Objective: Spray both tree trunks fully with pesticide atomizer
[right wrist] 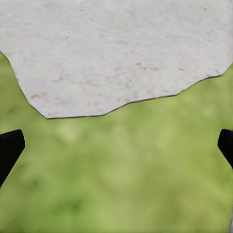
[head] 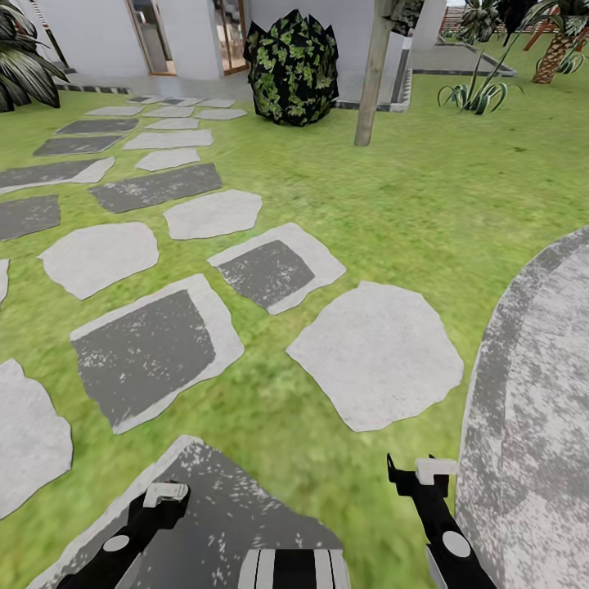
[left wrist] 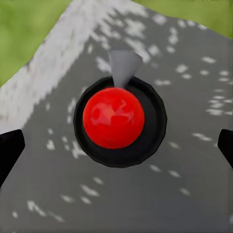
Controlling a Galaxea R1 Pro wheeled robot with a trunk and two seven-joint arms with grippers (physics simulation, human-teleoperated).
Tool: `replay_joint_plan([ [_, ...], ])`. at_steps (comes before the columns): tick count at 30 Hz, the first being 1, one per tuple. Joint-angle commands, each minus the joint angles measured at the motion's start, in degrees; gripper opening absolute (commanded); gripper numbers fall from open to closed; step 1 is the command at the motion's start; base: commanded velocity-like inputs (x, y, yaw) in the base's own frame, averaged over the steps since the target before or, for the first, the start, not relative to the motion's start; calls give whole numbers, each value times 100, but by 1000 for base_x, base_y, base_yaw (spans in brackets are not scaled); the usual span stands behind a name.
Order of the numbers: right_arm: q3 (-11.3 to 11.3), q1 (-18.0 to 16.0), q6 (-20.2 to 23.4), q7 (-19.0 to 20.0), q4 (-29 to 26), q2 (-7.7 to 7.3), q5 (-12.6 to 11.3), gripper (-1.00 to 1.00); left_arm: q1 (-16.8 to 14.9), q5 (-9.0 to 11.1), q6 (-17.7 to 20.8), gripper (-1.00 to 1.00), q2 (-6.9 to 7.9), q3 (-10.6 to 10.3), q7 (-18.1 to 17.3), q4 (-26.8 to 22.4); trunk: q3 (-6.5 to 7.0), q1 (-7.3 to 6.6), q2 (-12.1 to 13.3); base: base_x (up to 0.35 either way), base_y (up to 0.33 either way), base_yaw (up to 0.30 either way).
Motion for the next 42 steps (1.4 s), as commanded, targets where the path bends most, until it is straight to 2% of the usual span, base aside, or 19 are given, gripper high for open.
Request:
replay_joint_plan([
  [1, -3, -2, -10, -32, 3, 0, 60, 100, -4, -59, -21, 100, -4, 49, -35, 4, -3, -1, -1, 5, 0, 0],
  [40, 0, -2, -10, -32, 29, 0, 60, 100, -22, -50, -28, 100, 7, 74, -44, -9, -3, -1, -1, 0, 0, 0],
  [41, -3, -2, -10, -32, 33, 0, 60, 100, -25, -50, -25, -100, 6, 74, -44, -11, -3, -1, -1, 0, 0, 0],
  [42, -1, -2, -10, -32, 33, 0, 60, 100, -27, -50, -26, -100, 6, 75, -44, -11, -3, -1, -1, 0, 0, 0],
])
